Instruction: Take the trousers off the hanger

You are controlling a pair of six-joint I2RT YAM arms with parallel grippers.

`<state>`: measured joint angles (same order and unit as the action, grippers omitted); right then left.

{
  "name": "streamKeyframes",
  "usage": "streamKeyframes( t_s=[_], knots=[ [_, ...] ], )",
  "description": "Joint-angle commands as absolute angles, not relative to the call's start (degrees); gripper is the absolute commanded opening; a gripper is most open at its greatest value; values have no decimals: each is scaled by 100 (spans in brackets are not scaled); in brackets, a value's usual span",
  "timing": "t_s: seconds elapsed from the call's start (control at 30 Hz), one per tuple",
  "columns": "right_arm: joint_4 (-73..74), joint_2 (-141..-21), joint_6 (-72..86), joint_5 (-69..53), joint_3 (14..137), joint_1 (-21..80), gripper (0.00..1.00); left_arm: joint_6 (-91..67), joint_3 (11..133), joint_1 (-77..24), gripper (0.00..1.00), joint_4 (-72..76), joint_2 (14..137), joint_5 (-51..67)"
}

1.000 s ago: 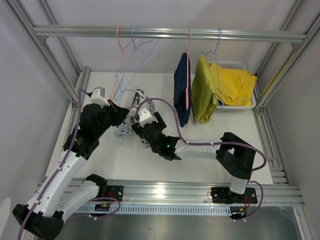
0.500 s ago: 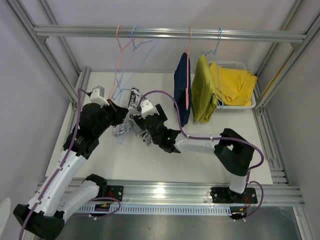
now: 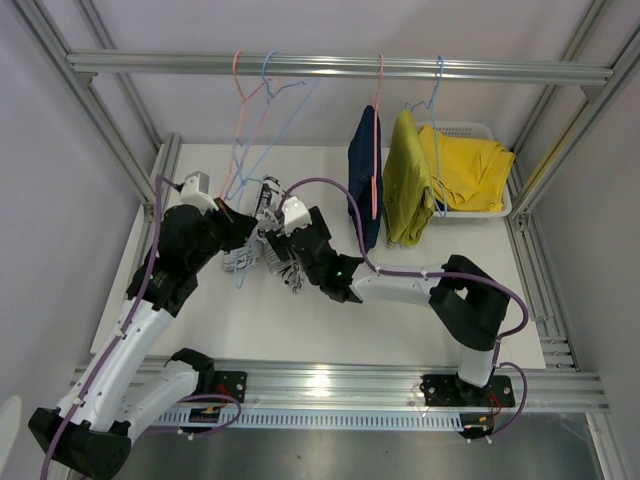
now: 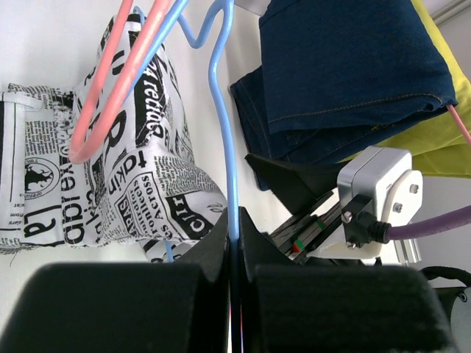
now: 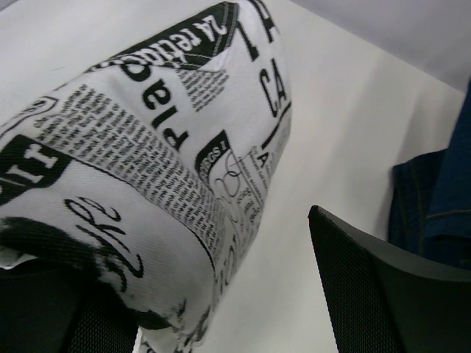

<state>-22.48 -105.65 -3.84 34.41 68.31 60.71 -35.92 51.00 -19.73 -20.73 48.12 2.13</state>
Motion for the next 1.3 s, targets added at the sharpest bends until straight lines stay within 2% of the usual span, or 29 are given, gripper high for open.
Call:
streamKeyframes(
  t_s=[0.0,0.83,1.03,1.2,1.27],
  knots=[
    [-2364,-10327,-26,2945,6891,6161,85,-3516,5317,-1907,1,-1661,4746,325],
    [-3296,-11030,-360,3454,7321,6196,84,-3568,5308,-1828,1,-1608,4772,536],
    [-4330,-11399,-745,3778,7076,6293,83,-3603,5300,-1802,1,-1591,4773,624],
    [-4930,-11733,-1107,4113,7014,6328,80,-3604,5300,-1793,1,-1591,4781,650],
    [-5044,-11768,-1116,4131,7005,6311,75,-3604,5300,-1784,1,-1591,4772,650]
  ],
)
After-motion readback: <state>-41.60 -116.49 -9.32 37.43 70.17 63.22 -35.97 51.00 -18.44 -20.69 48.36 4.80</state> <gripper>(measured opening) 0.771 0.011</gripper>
